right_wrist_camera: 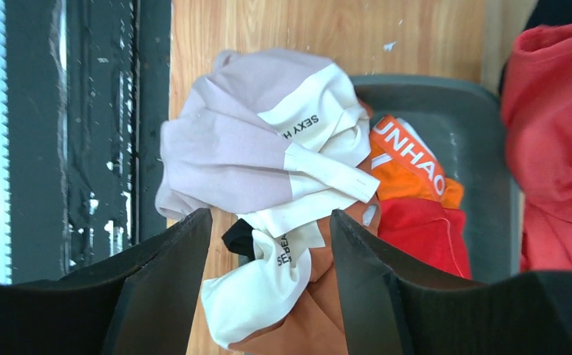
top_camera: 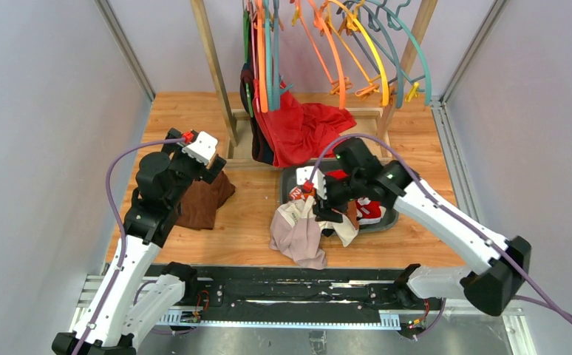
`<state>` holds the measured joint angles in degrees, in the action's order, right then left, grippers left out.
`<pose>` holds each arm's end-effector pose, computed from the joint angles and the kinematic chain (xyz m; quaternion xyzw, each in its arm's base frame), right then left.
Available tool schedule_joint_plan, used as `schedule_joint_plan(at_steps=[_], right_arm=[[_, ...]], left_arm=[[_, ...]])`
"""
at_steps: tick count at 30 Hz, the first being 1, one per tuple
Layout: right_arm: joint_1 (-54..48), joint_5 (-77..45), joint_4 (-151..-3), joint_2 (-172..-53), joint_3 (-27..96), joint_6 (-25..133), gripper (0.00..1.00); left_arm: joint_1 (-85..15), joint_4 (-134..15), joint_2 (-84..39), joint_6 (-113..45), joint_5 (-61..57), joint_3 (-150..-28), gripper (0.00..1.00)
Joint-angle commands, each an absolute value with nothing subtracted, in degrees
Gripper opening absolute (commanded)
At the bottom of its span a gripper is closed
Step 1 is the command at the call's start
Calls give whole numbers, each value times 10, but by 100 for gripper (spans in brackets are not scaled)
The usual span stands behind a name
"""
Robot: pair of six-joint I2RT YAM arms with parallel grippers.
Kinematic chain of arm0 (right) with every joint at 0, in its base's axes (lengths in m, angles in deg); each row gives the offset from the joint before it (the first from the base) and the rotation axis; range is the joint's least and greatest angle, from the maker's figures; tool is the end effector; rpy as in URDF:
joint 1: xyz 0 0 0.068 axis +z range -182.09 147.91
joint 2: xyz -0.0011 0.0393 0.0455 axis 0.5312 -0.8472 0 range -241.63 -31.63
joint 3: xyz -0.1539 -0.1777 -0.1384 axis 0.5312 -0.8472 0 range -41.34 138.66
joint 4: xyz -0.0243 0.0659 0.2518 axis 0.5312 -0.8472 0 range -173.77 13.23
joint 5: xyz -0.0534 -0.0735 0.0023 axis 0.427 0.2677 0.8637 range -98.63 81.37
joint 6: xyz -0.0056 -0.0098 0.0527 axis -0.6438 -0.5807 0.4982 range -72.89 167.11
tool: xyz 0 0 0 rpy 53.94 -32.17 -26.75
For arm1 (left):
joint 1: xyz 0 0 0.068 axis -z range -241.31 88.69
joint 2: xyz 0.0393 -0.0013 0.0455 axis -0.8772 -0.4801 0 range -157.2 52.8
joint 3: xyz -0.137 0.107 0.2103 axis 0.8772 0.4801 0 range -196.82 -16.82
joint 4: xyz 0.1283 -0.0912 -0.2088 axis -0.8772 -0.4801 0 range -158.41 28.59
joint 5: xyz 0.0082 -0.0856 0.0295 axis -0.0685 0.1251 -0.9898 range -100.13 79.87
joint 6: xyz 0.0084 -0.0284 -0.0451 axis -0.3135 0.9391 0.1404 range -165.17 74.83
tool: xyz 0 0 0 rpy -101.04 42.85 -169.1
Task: Remove the underwear clipped to the hanger
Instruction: Pick up the underwear from the center of the board.
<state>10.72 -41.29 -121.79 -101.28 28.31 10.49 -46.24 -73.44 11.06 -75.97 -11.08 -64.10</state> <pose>0.1679 0.1816 0.3475 -0.6493 0.6134 0.2792 0.3525 0.1643 -0.0437 0.3603 0.2856 0.6891 0.0973 0.6589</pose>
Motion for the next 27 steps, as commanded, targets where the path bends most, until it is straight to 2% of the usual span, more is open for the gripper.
schedule_joint_plan(at_steps=[1, 19, 23, 27], right_arm=[[117, -397, -1157, -1055, 258, 39, 61], [118, -383, -1179, -1248, 304, -47, 60], [119, -389, -1180, -1265, 305, -46, 52], [119, -394, -1186, -1267, 304, -46, 36]], left_arm=[[-467, -708, 115, -764, -100, -647, 98], [-467, -698, 133, -773, -82, -634, 98], [-467, -699, 135, -775, -83, -634, 98], [-467, -697, 134, -774, -81, -633, 98]])
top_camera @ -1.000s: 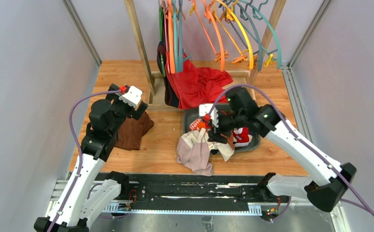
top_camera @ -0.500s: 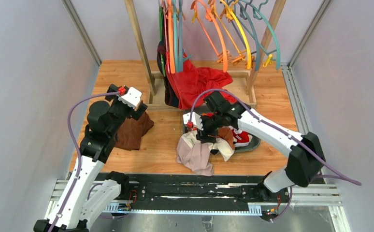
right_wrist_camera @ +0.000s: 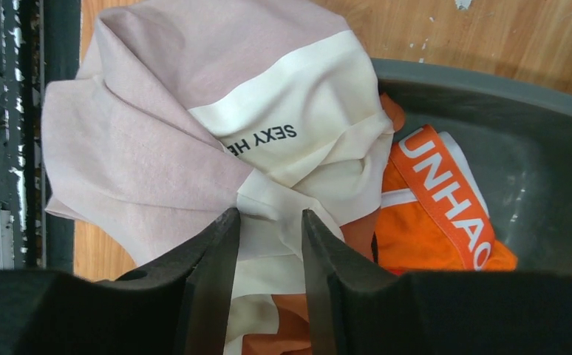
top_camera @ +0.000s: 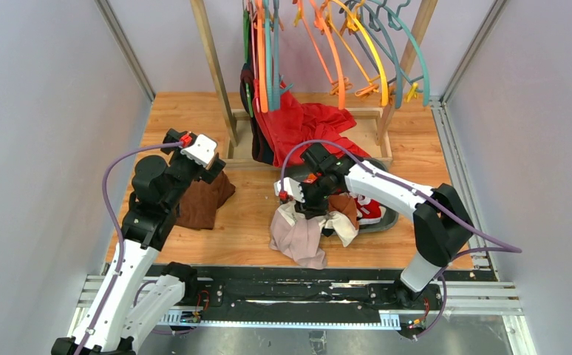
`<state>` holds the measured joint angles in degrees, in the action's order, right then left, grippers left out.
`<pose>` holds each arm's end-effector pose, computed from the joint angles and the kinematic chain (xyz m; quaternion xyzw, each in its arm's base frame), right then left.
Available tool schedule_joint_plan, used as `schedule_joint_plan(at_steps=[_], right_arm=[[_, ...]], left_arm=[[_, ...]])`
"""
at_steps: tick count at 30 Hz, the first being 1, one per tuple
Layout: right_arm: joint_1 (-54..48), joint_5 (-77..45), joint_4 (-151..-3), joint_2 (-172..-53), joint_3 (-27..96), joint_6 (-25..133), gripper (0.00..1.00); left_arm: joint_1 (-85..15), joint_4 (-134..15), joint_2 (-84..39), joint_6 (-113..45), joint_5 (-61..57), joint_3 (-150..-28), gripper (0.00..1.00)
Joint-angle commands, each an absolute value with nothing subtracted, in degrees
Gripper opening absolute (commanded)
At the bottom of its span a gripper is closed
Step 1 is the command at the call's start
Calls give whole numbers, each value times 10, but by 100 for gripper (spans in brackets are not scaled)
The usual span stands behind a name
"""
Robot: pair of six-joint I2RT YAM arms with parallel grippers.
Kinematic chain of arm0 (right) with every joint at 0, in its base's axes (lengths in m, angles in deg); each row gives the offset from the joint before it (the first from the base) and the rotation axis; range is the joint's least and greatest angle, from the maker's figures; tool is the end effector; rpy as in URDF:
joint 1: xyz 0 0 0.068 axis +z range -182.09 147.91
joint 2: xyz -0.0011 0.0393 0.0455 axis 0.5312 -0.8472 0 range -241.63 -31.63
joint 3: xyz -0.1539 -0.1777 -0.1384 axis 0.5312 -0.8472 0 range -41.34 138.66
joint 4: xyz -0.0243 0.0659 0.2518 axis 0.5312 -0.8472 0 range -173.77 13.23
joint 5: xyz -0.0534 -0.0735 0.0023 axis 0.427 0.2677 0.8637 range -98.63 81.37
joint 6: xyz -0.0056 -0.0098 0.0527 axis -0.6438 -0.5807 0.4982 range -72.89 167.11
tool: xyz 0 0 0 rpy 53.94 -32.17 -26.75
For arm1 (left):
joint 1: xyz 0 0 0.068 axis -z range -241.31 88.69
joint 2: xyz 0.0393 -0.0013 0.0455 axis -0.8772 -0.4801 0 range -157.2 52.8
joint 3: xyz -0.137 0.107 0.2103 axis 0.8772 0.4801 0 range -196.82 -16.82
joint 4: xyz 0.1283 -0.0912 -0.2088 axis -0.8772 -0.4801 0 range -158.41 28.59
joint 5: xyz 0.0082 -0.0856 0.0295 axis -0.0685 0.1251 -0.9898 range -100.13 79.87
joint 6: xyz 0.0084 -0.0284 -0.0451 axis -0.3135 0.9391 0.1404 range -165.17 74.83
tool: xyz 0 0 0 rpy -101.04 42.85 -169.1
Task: Remove the underwear clipped to the hanger
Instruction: Pick up the underwear from the center of the board.
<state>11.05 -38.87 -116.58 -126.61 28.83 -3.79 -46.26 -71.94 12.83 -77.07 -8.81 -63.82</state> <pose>0.2325 0.2423 0.2335 -0.7281 0.6002 0.2395 0.2288 0.1571 -0.0432 0.3659 0.2974 0.6648 0.0921 0.6790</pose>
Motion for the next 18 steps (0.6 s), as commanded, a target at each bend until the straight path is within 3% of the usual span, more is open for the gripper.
schedule_joint_plan(at_steps=[1, 8, 18], right_arm=[[120, -397, -1190, -1266, 305, -46, 29], [120, -398, -1237, -1247, 328, -46, 1], [120, -406, -1233, -1108, 363, 6, 1]], left_arm=[[-467, -697, 134, -775, -81, -634, 98], [-467, -697, 136, -775, -83, -633, 98], [-467, -696, 140, -775, -87, -632, 98]])
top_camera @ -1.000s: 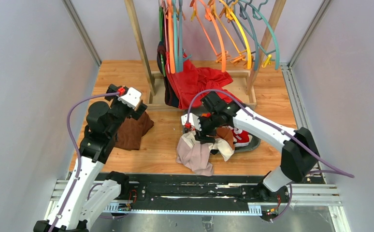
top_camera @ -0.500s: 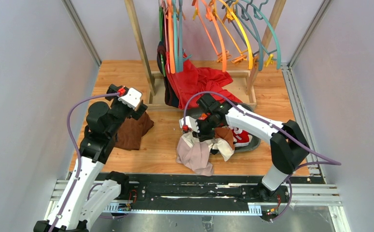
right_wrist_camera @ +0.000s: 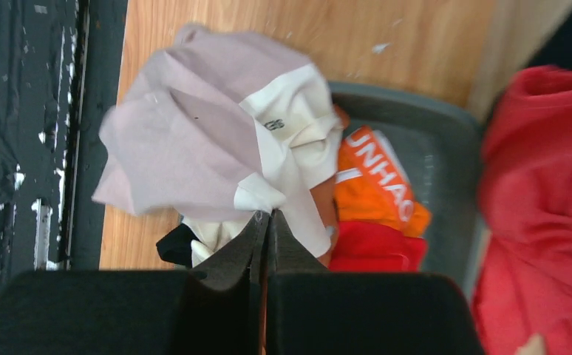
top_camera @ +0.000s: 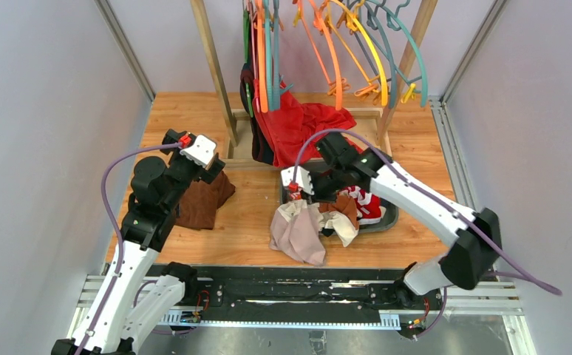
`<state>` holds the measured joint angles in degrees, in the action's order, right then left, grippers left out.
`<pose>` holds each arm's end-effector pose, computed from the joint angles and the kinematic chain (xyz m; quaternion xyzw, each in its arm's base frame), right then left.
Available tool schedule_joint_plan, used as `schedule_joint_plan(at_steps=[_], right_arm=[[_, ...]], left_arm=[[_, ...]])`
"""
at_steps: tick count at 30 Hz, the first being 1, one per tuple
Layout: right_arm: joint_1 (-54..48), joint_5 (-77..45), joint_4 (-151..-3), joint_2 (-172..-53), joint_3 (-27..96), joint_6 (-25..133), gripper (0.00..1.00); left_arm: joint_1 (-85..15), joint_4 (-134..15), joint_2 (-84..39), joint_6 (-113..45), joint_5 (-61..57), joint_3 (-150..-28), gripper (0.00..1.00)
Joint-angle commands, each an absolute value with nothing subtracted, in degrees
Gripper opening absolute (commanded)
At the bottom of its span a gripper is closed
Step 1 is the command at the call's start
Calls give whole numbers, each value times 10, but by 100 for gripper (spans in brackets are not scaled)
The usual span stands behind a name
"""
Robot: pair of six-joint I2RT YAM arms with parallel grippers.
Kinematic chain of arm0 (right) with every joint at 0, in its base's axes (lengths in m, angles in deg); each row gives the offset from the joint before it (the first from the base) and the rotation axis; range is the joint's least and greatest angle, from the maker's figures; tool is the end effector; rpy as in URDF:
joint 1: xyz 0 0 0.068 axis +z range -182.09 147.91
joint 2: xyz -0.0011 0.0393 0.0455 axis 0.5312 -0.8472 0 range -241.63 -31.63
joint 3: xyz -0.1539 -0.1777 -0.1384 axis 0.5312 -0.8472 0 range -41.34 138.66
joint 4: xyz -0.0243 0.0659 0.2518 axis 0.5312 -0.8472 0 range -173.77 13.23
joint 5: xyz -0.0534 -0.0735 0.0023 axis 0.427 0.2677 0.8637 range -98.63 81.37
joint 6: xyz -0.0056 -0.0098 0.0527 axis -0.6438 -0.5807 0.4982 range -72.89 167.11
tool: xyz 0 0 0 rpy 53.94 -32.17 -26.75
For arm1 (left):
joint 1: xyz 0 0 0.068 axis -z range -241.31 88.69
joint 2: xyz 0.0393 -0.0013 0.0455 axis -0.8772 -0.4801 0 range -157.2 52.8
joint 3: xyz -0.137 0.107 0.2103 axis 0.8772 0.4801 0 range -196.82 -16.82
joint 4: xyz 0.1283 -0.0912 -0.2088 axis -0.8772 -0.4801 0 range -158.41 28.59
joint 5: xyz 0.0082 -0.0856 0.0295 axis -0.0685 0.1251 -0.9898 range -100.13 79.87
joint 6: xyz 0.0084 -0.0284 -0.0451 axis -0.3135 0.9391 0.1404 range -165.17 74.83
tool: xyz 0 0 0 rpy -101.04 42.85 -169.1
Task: Remove the underwear clipped to the hanger
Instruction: Pick up the underwear from the center of the board, then place the underwear in the bin.
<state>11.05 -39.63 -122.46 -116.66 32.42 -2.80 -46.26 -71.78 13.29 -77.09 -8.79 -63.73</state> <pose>0.2108 0.2226 0.2999 -0.7227 0.5806 0.2395 0.2886 0.1553 -0.0427 0.3669 0.2964 0.6618 0.0927 0.6823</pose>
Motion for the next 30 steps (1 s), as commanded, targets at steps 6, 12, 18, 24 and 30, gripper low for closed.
schedule_joint_plan(at_steps=[6, 12, 18, 24, 30], right_arm=[[119, -360, -1204, -1011, 405, 67, 1], [119, -270, -1183, -959, 494, 110, 1], [118, -172, -1148, -958, 565, 143, 1], [118, -129, -1131, -971, 574, 149, 1], [118, -115, -1120, -991, 543, 146, 1]], left_arm=[[-467, -695, 140, -776, -91, -630, 98], [-467, -694, 137, -776, -93, -631, 98], [-467, -695, 136, -776, -96, -634, 98], [-467, -696, 136, -777, -96, -633, 98], [-467, -695, 137, -777, -94, -632, 98]])
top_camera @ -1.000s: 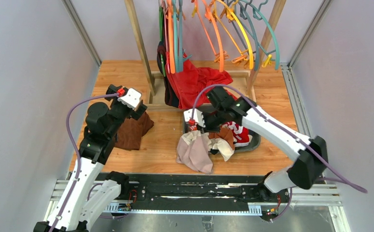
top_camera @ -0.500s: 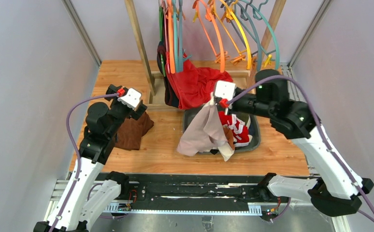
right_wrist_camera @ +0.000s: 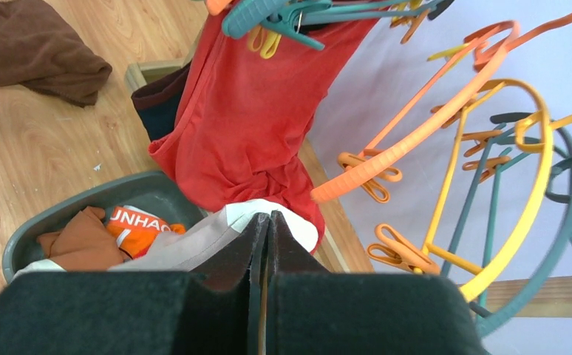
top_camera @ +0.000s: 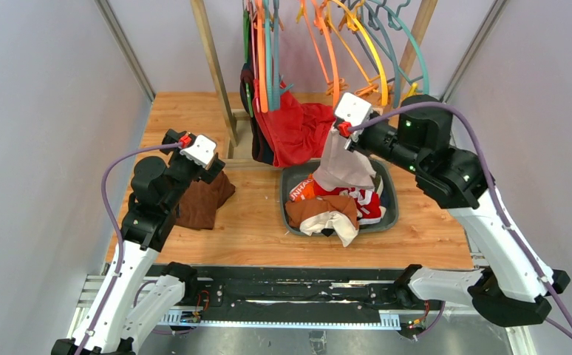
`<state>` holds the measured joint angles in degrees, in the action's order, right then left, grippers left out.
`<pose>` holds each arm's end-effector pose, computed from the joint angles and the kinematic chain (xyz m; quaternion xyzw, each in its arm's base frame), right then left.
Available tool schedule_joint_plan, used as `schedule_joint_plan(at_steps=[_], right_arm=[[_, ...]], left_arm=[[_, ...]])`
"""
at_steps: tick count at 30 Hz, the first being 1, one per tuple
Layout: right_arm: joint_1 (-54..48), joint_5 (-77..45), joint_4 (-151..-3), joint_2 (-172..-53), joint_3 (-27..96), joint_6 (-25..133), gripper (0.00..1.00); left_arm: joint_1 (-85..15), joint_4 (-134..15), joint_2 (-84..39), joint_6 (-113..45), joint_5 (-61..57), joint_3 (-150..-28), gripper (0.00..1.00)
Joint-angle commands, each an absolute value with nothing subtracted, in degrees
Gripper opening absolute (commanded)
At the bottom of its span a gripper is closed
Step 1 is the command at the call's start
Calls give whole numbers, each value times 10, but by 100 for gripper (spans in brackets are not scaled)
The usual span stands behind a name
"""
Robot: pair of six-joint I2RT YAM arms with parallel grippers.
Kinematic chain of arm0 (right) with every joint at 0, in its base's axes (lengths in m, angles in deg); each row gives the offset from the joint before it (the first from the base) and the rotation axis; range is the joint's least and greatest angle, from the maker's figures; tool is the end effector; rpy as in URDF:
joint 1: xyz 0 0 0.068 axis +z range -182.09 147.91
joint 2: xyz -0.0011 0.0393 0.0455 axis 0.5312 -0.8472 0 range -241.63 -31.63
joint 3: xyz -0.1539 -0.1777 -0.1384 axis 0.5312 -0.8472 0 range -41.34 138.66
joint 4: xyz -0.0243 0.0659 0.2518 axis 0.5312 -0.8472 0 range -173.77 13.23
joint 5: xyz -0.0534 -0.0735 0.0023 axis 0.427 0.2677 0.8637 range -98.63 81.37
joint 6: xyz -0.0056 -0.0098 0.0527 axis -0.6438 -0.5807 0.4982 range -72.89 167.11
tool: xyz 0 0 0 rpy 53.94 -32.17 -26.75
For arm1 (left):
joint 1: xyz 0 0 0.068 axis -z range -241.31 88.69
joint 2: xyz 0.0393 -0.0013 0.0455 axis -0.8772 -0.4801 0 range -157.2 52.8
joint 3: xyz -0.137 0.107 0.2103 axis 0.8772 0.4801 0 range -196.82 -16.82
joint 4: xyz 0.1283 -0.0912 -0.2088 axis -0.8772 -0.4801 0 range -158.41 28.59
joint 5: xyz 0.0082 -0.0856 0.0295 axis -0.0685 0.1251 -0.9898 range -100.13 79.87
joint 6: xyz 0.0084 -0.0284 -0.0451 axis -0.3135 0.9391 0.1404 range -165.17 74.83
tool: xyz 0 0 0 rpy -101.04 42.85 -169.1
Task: Remove the underwear clipped to the hanger
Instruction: Place the underwear in the bin.
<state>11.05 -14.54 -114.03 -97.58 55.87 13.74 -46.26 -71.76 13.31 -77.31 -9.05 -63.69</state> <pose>0.1431 0.1390 0.5215 -0.4866 0.5615 0.0951 0.6625 0.1553 -0.0426 0.3667 0.2962 0.6619 0.0956 0.6819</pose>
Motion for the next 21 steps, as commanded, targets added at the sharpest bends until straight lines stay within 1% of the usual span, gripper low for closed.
schedule_joint_plan(at_steps=[1, 9, 17, 21], right_arm=[[118, -111, -1118, -995, 538, 145, 1], [117, -129, -1105, -1025, 500, 166, 1], [107, -128, -1075, -1033, 398, 164, 1], [103, -150, -1061, -1042, 357, 171, 1]], left_arm=[[-467, -695, 137, -777, -94, -633, 98], [-467, -696, 141, -778, -92, -631, 98], [-467, -695, 143, -779, -89, -630, 98], [-467, -694, 142, -779, -88, -630, 98]])
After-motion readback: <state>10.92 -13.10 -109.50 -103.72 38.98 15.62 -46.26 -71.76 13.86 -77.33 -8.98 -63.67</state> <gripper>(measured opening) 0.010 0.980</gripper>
